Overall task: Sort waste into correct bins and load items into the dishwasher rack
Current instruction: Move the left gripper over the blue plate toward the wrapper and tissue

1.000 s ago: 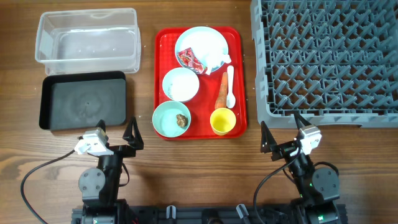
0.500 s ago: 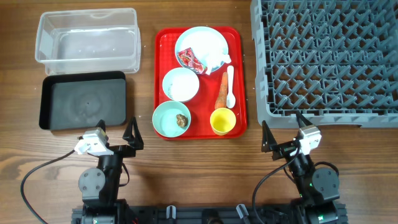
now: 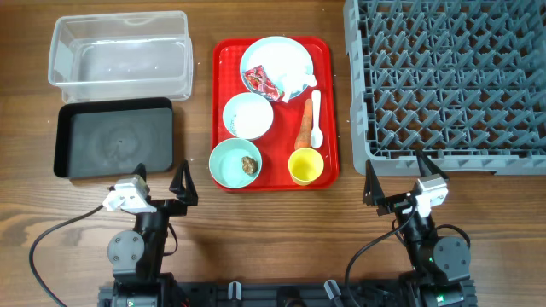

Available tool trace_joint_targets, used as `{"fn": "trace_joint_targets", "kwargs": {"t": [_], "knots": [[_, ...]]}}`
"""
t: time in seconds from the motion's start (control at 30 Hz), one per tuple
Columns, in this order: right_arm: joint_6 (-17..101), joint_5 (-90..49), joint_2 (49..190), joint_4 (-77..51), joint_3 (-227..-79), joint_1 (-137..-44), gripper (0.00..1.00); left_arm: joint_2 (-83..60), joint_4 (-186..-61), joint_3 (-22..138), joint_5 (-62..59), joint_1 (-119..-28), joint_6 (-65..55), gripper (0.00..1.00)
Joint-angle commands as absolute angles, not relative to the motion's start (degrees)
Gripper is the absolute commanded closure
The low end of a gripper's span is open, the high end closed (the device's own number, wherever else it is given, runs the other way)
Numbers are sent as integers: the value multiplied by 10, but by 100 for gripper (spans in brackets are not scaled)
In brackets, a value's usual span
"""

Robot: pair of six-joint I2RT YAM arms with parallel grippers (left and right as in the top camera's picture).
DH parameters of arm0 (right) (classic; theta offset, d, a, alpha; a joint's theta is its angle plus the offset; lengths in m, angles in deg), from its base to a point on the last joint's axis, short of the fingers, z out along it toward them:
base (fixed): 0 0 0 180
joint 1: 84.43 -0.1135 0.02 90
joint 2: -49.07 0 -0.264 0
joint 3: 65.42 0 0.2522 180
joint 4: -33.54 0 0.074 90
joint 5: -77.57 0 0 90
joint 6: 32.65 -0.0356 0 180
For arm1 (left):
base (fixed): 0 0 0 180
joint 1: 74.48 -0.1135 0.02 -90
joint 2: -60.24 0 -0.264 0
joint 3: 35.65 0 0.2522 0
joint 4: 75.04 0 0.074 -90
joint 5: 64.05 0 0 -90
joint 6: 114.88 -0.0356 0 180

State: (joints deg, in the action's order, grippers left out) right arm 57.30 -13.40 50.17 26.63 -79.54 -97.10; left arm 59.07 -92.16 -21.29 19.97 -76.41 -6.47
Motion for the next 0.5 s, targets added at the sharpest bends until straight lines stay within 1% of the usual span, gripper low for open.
{"fn": "trace_joint_targets", "kwargs": {"t": [0.0,0.2,0.37,0.47], "knots": [[589,-129,497,280,-795,-973,0,589,-907,-215,161,-762,-60,0],[589,-138,497,333,-797,-973,0,589,-916,-168,154,-762,-67,0],[589,-139,497,326,-829,-973,0,583,-986,-71,155,-762,-108,0],[589,-139,501,321,-850,-973,0,566,-1016,-18,155,-762,-112,0]]}}
